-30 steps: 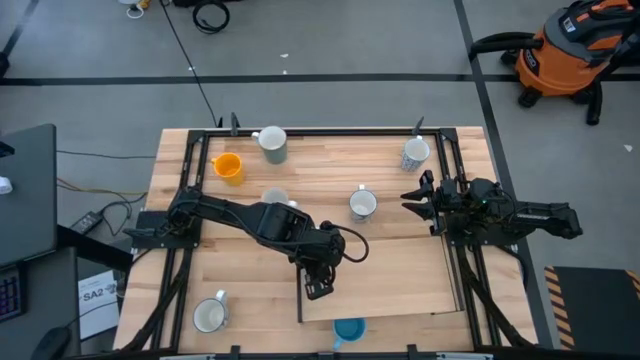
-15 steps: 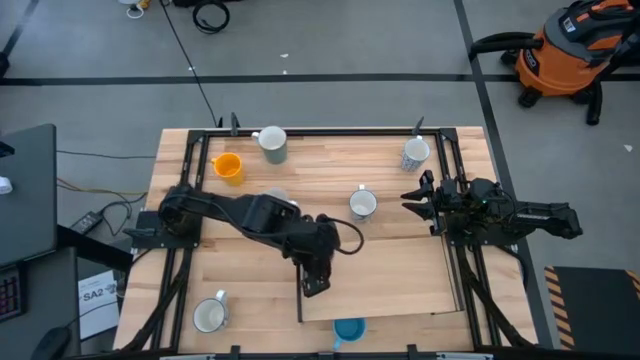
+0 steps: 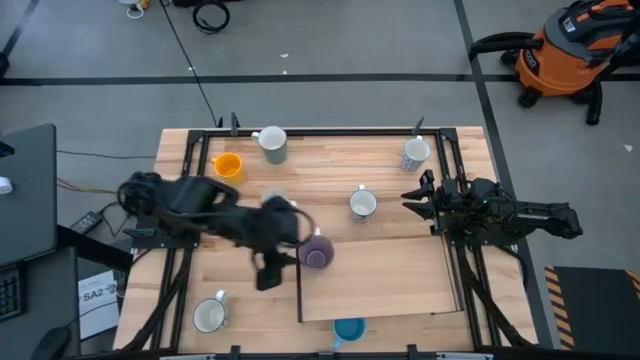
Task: Place coffee mugs
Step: Put the bottom white blue patterned mug on the shelf
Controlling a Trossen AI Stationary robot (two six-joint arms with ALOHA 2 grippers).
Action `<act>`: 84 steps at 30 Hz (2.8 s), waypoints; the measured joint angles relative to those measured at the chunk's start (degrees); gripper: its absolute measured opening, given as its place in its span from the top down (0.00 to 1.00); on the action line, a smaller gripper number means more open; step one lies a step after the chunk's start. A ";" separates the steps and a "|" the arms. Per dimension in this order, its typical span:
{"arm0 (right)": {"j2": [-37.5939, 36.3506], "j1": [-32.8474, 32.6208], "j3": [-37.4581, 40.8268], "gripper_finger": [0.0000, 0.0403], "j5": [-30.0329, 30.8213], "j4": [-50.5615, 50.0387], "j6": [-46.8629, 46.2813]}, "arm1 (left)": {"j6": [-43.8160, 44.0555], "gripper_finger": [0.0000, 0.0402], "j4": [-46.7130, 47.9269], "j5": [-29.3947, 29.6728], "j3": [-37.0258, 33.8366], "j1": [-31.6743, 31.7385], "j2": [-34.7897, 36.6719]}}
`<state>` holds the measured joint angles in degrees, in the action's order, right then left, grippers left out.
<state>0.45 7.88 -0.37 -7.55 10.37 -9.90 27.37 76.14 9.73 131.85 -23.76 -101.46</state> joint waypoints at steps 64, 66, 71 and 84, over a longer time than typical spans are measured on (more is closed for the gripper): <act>0.02 0.02 0.01 0.70 0.00 1.12 -0.01 | 48.18 0.50 -21.22 -6.82 -75.86 -29.76 34.70; 0.02 0.02 0.01 0.70 0.00 1.09 -0.01 | 49.37 0.50 -21.62 -6.92 -76.61 -30.36 34.50; 0.02 0.02 0.01 0.70 0.00 1.11 -0.01 | 50.02 0.50 -22.95 -6.99 -78.22 -31.74 33.71; 0.02 0.02 0.00 0.70 0.00 1.10 -0.03 | 49.38 0.50 -26.38 -7.06 -79.03 -32.49 29.15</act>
<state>0.47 7.90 -0.37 -7.55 11.47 -9.93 76.75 49.76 2.67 52.82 -56.25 -72.32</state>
